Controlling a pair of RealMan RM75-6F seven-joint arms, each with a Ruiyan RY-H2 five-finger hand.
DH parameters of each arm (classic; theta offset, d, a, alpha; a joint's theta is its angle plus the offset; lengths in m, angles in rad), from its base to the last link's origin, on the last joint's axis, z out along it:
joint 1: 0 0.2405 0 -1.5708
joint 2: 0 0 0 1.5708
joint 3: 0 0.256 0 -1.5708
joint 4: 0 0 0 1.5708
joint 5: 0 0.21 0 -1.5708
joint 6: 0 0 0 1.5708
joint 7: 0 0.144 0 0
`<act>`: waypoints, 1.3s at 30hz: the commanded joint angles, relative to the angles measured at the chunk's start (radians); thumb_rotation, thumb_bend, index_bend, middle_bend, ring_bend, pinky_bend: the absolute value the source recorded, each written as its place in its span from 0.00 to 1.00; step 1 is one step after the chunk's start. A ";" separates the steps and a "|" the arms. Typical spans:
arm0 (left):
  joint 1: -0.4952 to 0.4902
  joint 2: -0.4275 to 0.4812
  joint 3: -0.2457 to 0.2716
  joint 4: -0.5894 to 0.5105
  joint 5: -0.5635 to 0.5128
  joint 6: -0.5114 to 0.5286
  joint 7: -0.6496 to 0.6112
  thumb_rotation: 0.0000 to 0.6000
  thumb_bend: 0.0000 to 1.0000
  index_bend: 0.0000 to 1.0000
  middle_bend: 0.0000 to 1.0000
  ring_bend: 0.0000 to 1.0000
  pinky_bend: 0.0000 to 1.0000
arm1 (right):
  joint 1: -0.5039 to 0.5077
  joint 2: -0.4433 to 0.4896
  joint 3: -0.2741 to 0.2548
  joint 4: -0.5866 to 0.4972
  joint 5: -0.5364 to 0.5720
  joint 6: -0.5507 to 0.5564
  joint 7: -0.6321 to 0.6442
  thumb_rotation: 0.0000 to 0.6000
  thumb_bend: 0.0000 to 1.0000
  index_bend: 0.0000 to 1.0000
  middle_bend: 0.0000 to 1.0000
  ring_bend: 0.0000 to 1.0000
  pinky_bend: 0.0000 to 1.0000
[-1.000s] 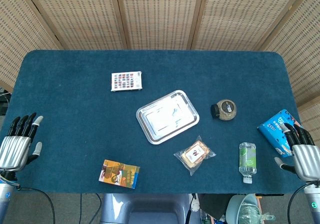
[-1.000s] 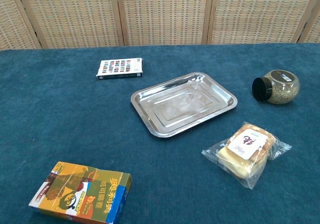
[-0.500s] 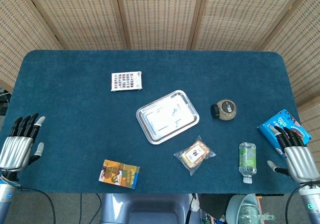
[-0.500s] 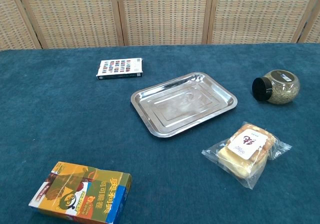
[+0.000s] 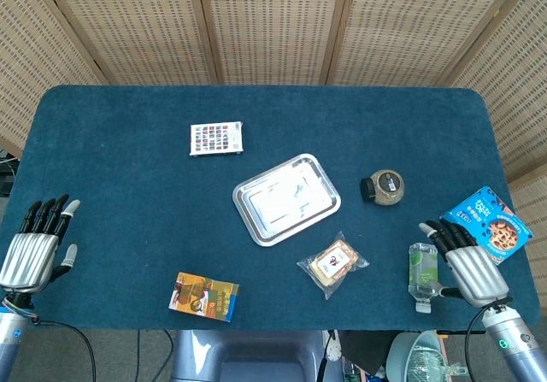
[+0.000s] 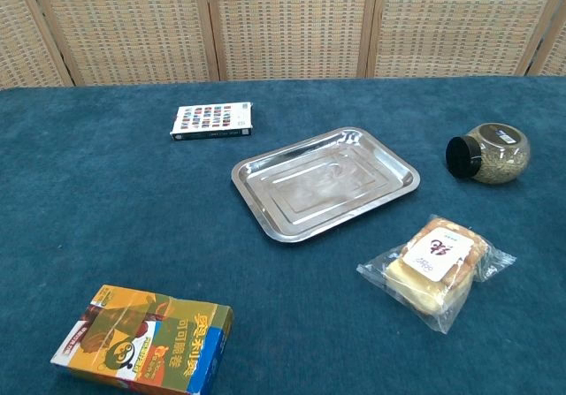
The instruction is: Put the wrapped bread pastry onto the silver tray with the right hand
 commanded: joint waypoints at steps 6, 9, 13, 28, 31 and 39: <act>-0.002 0.002 0.000 0.003 -0.006 -0.009 -0.015 1.00 0.49 0.00 0.00 0.00 0.00 | 0.035 -0.030 -0.006 -0.017 -0.033 -0.026 0.008 1.00 0.22 0.05 0.06 0.03 0.08; -0.002 0.003 0.002 0.002 -0.004 -0.008 -0.012 1.00 0.49 0.00 0.00 0.00 0.00 | 0.056 -0.038 -0.014 -0.026 -0.055 -0.050 0.009 1.00 0.22 0.05 0.06 0.03 0.08; -0.001 0.003 0.001 0.002 -0.004 -0.005 -0.008 1.00 0.49 0.00 0.00 0.00 0.00 | 0.089 -0.046 -0.028 -0.043 -0.074 -0.099 0.002 1.00 0.22 0.05 0.06 0.03 0.08; 0.005 0.002 -0.001 0.001 -0.009 0.008 -0.001 1.00 0.49 0.00 0.00 0.00 0.00 | 0.193 -0.101 -0.041 -0.072 -0.081 -0.242 -0.050 1.00 0.22 0.05 0.06 0.03 0.08; 0.005 0.003 -0.001 0.001 -0.011 0.005 -0.002 1.00 0.49 0.00 0.00 0.00 0.00 | 0.219 -0.105 -0.024 -0.086 -0.048 -0.279 -0.080 1.00 0.22 0.05 0.06 0.03 0.08; 0.006 0.008 -0.002 -0.001 -0.012 0.006 -0.010 1.00 0.49 0.00 0.00 0.00 0.00 | 0.255 -0.141 -0.009 -0.092 0.013 -0.329 -0.128 1.00 0.22 0.05 0.06 0.03 0.08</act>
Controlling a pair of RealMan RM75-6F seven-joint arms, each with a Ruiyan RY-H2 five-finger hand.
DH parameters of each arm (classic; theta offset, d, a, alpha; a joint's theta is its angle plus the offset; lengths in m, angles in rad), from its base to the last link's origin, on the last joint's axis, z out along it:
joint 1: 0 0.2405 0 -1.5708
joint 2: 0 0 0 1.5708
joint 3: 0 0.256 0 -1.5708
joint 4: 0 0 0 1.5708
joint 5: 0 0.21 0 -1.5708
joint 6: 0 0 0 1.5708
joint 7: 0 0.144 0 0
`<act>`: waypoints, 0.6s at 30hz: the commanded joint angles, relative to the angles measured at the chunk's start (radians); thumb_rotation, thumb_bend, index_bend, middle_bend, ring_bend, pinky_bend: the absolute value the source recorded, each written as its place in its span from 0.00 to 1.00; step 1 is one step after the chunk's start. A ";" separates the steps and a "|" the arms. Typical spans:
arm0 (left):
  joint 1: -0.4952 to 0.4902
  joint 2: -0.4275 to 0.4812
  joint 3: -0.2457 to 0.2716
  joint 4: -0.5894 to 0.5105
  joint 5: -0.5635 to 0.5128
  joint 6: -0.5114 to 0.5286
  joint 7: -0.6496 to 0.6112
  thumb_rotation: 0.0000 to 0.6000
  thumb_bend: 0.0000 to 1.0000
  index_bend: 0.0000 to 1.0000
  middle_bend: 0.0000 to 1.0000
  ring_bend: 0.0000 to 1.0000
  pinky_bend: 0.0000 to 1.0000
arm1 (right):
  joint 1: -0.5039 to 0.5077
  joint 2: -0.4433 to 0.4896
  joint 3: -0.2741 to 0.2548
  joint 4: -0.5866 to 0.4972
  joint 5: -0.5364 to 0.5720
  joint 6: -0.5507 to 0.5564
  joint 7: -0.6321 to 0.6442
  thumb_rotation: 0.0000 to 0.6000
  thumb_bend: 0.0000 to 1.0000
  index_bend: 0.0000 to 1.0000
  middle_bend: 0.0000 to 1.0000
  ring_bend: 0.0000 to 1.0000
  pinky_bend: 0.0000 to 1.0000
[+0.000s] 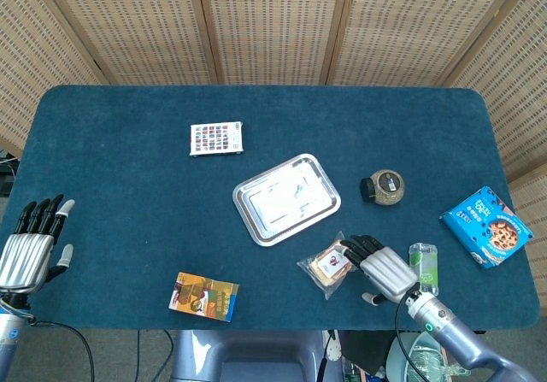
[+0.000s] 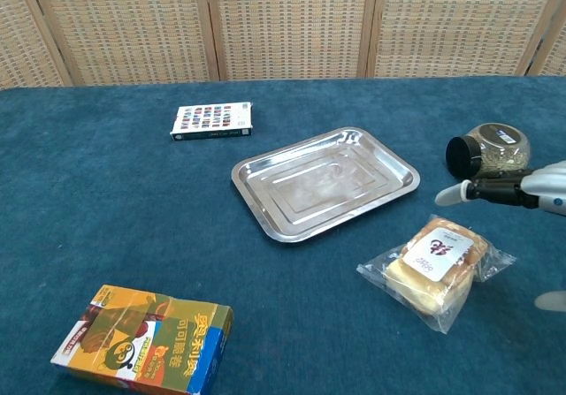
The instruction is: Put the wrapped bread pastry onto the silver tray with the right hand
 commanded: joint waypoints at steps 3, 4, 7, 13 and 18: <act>0.000 0.002 -0.001 0.002 -0.001 -0.001 -0.006 1.00 0.49 0.00 0.00 0.00 0.00 | 0.020 -0.024 0.004 -0.004 0.030 -0.027 -0.033 1.00 0.22 0.05 0.06 0.03 0.08; 0.000 0.002 -0.001 0.004 -0.001 -0.001 -0.008 1.00 0.49 0.00 0.00 0.00 0.00 | 0.022 -0.027 0.003 -0.004 0.034 -0.032 -0.039 1.00 0.22 0.05 0.06 0.03 0.08; 0.000 0.003 -0.001 0.004 0.001 0.001 -0.012 1.00 0.49 0.00 0.00 0.00 0.00 | 0.032 -0.039 -0.003 -0.006 0.047 -0.049 -0.057 1.00 0.22 0.05 0.06 0.03 0.08; 0.002 0.006 0.000 0.000 0.006 0.006 -0.014 1.00 0.49 0.00 0.00 0.00 0.00 | 0.052 -0.066 -0.011 0.001 0.073 -0.083 -0.089 1.00 0.22 0.05 0.06 0.03 0.08; 0.001 0.007 0.000 0.000 0.005 0.003 -0.015 1.00 0.49 0.00 0.00 0.00 0.00 | 0.066 -0.080 -0.011 0.006 0.084 -0.092 -0.099 1.00 0.22 0.05 0.06 0.03 0.08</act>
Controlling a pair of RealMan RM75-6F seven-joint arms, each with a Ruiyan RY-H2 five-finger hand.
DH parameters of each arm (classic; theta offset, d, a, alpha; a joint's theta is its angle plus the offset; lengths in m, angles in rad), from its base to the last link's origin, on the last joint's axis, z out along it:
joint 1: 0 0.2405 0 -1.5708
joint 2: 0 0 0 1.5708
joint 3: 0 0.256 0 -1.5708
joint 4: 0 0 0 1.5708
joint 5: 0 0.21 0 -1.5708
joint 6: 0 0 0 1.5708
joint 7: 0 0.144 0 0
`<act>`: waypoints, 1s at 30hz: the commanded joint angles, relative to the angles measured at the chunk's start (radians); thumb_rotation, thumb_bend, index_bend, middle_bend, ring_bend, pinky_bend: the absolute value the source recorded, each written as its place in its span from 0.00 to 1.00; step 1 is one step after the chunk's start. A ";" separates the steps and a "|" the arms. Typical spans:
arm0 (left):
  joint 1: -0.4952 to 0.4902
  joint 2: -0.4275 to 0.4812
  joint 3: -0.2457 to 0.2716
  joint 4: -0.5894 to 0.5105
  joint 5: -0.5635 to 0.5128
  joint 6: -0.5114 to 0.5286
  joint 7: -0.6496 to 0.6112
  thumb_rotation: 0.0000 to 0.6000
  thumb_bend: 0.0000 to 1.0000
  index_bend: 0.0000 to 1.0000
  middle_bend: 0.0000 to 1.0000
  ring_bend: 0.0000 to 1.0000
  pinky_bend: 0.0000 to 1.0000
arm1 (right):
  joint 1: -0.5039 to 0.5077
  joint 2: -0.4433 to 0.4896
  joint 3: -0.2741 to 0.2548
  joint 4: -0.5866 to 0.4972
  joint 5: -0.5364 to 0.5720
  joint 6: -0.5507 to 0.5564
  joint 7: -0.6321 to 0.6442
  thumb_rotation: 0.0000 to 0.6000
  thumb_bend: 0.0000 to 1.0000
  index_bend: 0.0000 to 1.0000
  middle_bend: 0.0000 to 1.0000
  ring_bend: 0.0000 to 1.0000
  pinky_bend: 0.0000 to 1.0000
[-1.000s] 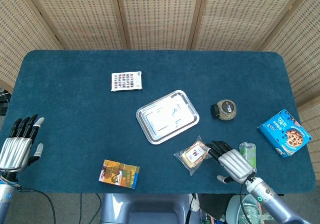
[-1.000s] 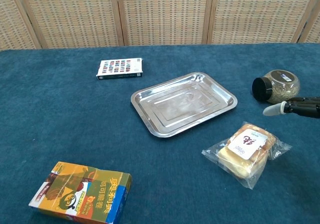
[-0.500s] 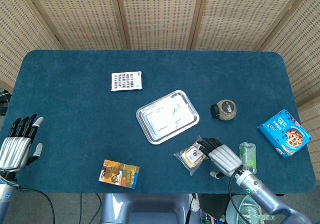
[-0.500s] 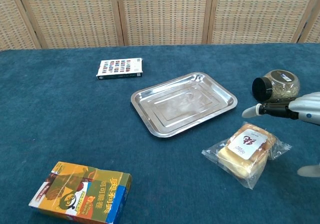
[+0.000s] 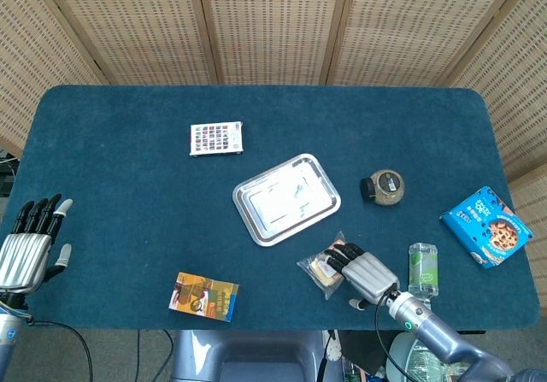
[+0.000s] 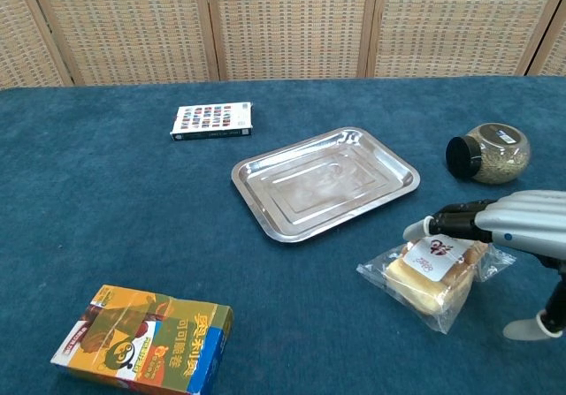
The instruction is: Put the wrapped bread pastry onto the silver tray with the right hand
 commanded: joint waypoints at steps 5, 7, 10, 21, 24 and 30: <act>0.000 0.003 0.000 -0.003 -0.001 0.000 -0.001 1.00 0.49 0.00 0.00 0.00 0.00 | 0.020 -0.002 0.007 -0.003 0.016 -0.010 -0.011 1.00 0.22 0.05 0.06 0.03 0.08; 0.001 0.002 -0.002 0.001 -0.003 0.001 -0.005 1.00 0.49 0.00 0.00 0.00 0.00 | 0.031 -0.004 0.014 -0.002 0.025 -0.018 -0.013 1.00 0.22 0.05 0.06 0.03 0.08; 0.001 0.005 -0.003 -0.001 -0.004 0.003 -0.008 1.00 0.49 0.00 0.00 0.00 0.00 | 0.043 -0.010 0.016 -0.002 0.037 -0.031 -0.020 1.00 0.22 0.05 0.06 0.03 0.08; 0.001 0.013 -0.006 -0.001 -0.009 -0.001 -0.024 1.00 0.49 0.00 0.00 0.00 0.00 | 0.083 -0.051 0.018 0.036 0.078 -0.072 -0.026 1.00 0.22 0.05 0.06 0.03 0.08; 0.001 0.014 -0.007 0.003 -0.011 -0.001 -0.030 1.00 0.50 0.00 0.00 0.00 0.00 | 0.093 -0.062 0.019 0.053 0.084 -0.080 -0.022 1.00 0.22 0.05 0.06 0.03 0.08; 0.004 0.017 -0.010 0.007 -0.016 0.002 -0.041 1.00 0.49 0.00 0.00 0.00 0.00 | 0.098 -0.081 0.013 0.079 0.067 -0.063 -0.004 1.00 0.23 0.14 0.16 0.06 0.18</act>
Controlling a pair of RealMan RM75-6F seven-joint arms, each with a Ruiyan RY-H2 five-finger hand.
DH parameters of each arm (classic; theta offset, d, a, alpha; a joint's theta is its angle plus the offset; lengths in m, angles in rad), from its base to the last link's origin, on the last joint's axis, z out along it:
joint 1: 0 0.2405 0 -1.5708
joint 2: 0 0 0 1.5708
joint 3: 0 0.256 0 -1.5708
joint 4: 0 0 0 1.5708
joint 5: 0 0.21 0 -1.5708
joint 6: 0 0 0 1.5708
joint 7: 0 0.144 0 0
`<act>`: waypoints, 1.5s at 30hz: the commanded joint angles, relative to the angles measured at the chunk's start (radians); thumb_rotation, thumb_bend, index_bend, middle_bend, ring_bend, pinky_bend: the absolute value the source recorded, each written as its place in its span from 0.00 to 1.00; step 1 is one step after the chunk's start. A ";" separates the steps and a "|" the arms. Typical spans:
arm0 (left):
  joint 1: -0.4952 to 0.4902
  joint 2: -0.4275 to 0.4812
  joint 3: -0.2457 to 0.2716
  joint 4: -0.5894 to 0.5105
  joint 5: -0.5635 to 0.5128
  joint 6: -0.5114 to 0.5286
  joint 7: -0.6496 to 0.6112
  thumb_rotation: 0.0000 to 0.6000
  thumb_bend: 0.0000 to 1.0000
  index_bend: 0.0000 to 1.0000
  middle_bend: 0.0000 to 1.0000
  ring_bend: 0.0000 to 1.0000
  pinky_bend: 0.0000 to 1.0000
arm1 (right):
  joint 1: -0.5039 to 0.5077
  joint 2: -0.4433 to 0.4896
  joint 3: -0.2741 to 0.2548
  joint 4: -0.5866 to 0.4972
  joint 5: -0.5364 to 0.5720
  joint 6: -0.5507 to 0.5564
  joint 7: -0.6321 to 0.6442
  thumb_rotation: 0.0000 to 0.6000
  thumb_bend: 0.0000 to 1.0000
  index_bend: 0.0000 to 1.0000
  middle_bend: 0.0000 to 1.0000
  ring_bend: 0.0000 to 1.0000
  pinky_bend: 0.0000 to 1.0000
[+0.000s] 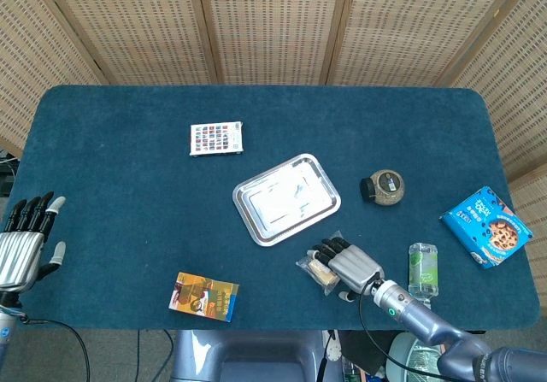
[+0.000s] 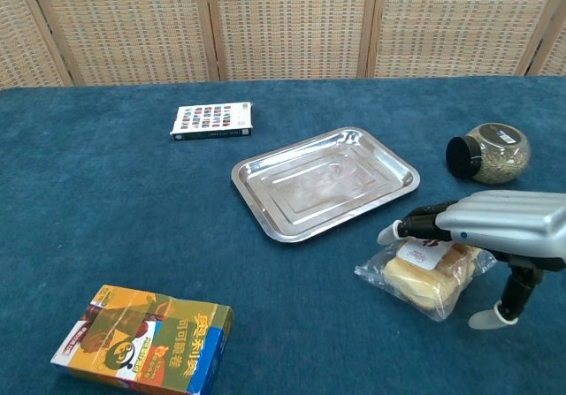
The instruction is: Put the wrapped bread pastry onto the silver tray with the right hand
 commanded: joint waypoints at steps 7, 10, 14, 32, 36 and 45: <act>-0.001 -0.001 0.001 0.000 -0.001 -0.003 0.002 1.00 0.49 0.00 0.00 0.00 0.00 | -0.005 -0.019 -0.014 0.033 -0.033 0.040 0.018 1.00 0.23 0.36 0.35 0.24 0.37; -0.002 -0.003 0.000 0.000 -0.002 -0.004 0.003 1.00 0.50 0.00 0.00 0.00 0.00 | -0.008 -0.022 -0.019 0.039 -0.040 0.051 0.022 1.00 0.23 0.38 0.40 0.29 0.41; -0.002 0.000 0.002 -0.005 0.000 -0.005 0.006 1.00 0.49 0.00 0.00 0.00 0.00 | -0.011 -0.022 -0.021 0.037 -0.048 0.068 0.022 1.00 0.23 0.41 0.44 0.32 0.45; -0.003 0.000 0.002 -0.005 0.003 -0.006 0.002 1.00 0.49 0.00 0.00 0.00 0.00 | 0.033 0.016 0.023 -0.053 0.006 0.057 -0.099 1.00 0.23 0.45 0.47 0.36 0.49; -0.005 0.002 0.000 -0.006 0.001 -0.009 -0.005 1.00 0.49 0.00 0.00 0.00 0.00 | 0.058 0.032 0.045 -0.084 0.049 0.034 -0.140 1.00 0.23 0.45 0.47 0.36 0.49; -0.007 0.008 0.000 -0.006 0.000 -0.014 -0.017 1.00 0.49 0.00 0.00 0.00 0.00 | 0.134 0.039 0.093 -0.123 0.158 -0.024 -0.236 1.00 0.23 0.45 0.47 0.36 0.49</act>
